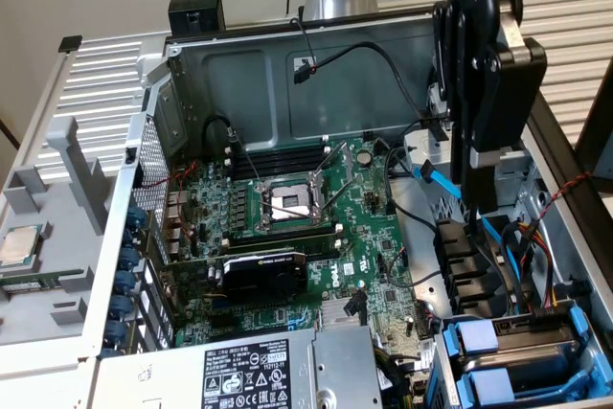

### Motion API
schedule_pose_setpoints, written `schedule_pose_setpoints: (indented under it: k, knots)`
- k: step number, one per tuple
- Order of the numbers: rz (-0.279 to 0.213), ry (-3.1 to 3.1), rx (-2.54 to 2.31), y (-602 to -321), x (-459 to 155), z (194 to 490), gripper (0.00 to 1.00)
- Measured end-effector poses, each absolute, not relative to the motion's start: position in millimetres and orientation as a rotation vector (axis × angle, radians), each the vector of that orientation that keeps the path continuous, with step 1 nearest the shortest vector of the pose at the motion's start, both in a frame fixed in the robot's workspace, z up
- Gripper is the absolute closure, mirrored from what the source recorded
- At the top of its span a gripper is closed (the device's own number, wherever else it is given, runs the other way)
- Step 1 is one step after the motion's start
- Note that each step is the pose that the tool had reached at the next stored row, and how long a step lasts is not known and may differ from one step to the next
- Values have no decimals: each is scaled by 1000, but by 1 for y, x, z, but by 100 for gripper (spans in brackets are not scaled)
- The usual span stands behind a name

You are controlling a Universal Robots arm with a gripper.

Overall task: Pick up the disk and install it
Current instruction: 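Insert the first disk wire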

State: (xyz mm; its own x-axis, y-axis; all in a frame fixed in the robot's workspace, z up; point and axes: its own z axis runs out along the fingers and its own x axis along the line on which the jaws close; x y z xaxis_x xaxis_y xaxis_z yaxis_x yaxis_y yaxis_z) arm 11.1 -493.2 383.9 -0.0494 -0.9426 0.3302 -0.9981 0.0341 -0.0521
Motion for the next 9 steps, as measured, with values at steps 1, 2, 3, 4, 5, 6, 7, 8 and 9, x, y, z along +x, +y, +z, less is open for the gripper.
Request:
schedule_pose_setpoints:
  k: [1, 2, 3, 4, 5, 6, 7, 8, 9]
  knots:
    - [411, -2094, 2009, -493, 11, 384, 67]
    - [423, -2092, 2009, -493, 11, 384, 67]
    - [435, -2092, 2011, -493, 11, 383, 67]
    - [444, -2093, 2014, -493, 11, 383, 67]
    - [452, -2094, 2015, -493, 11, 383, 67]
    - [457, -2095, 2016, -493, 10, 382, 67]
    - [460, -2095, 2017, -493, 10, 382, 67]
    - [461, -2095, 2017, -492, 9, 382, 67]
    - [462, -2094, 2016, -492, 9, 382, 67]
